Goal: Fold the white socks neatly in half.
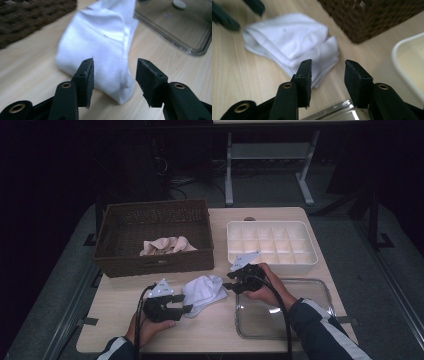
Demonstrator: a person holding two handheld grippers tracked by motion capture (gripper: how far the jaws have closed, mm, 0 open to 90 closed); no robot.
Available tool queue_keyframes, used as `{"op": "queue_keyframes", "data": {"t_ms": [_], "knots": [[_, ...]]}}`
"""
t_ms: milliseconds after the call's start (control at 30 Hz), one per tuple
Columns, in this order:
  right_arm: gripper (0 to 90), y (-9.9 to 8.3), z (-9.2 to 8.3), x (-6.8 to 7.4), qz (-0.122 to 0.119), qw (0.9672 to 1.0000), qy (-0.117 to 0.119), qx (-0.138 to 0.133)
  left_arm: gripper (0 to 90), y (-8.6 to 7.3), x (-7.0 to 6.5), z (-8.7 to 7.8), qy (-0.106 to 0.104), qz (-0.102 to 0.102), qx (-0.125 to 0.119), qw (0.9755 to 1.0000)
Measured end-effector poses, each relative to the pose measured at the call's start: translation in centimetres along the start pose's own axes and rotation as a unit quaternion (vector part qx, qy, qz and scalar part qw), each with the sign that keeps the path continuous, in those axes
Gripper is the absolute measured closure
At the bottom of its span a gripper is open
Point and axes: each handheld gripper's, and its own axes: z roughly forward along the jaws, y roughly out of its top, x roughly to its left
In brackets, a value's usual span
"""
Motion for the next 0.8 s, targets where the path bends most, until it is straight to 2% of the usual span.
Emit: {"op": "queue_keyframes", "data": {"t_ms": [33, 67, 100, 133, 200, 267, 300, 367, 400, 433, 467, 533, 600, 633, 667, 700, 733, 800], "knots": [[62.2, 0.6, -1.0, 0.4, -0.002, 0.9996, -0.009, -0.027, 47.4, 0.1, -0.1, 0.3, 0.004, 0.001, -0.001, 1.0], [63.9, 0.8, -1.2, 0.6, 0.002, 0.9993, -0.006, -0.036, 47.3, 0.1, -0.1, 0.4, 0.003, -0.002, -0.003, 1.0], [63.9, 0.8, -1.2, 0.6, 0.002, 0.9993, -0.006, -0.036, 47.3, 0.2, 0.0, 0.6, 0.005, -0.003, -0.002, 1.0], [67.6, 1.4, -1.2, 1.1, -0.002, 0.9987, -0.001, -0.05, 47.3, 0.1, 0.0, 1.1, 0.021, -0.001, 0.004, 0.9998], [68.9, 1.7, -0.9, 1.5, -0.007, 0.9987, 0.005, -0.051, 47.3, 0.0, 0.1, 1.3, 0.022, 0.001, 0.009, 0.9997], [68.8, 2.2, 0.2, 2.3, -0.014, 0.999, 0.006, -0.041, 46.6, -0.3, 0.1, 1.6, 0.036, 0.01, 0.018, 0.9991], [65.7, 2.6, 1.6, 2.9, -0.023, 0.9994, 0.005, -0.026, 45.8, -0.3, 0.1, 1.8, 0.037, 0.011, 0.024, 0.999], [61.3, 2.7, 3.1, 3.2, -0.035, 0.9994, 0.0, -0.006, 46.5, -0.6, 0.1, 2.1, 0.044, 0.013, 0.036, 0.9983], [61.3, 2.7, 3.1, 3.2, -0.035, 0.9994, 0.0, -0.006, 46.5, -0.7, 0.1, 2.1, 0.045, 0.016, 0.036, 0.9982], [59.8, 2.8, 4.0, 3.1, -0.018, 0.9998, 0.001, 0.002, 47.8, -0.7, 0.1, 2.1, 0.046, 0.024, 0.039, 0.9979], [59.8, 2.8, 4.0, 3.1, -0.018, 0.9998, 0.001, 0.002, 47.8, -0.7, 0.2, 2.0, 0.051, 0.028, 0.043, 0.9974], [60.6, 2.7, 4.9, 3.0, -0.027, 0.9993, -0.006, 0.023, 48.3, -0.7, 0.2, 2.1, 0.051, 0.025, 0.041, 0.9975], [68.9, 2.5, 5.6, 2.9, -0.019, 0.999, -0.012, 0.038, 48.3, -0.8, 0.2, 2.1, 0.057, 0.03, 0.041, 0.9971], [77.3, 2.2, 5.8, 2.7, -0.018, 0.9986, -0.017, 0.046, 48.0, -0.8, 0.0, 2.1, 0.061, 0.031, 0.042, 0.9968], [77.3, 2.2, 5.8, 2.7, -0.018, 0.9986, -0.017, 0.046, 47.4, -0.8, 0.0, 2.1, 0.061, 0.031, 0.042, 0.9968], [82.0, 2.1, 5.8, 2.6, -0.022, 0.9985, -0.019, 0.046, 47.4, -0.9, 0.0, 2.1, 0.066, 0.029, 0.04, 0.9966], [86.5, 2.1, 5.7, 2.5, -0.021, 0.9986, -0.018, 0.046, 45.6, -0.9, 0.0, 2.1, 0.072, 0.023, 0.04, 0.9963], [88.0, 2.1, 5.2, 2.4, -0.021, 0.9988, -0.022, 0.039, 39.4, -1.0, 0.2, 2.1, 0.08, 0.005, 0.039, 0.996]]}}
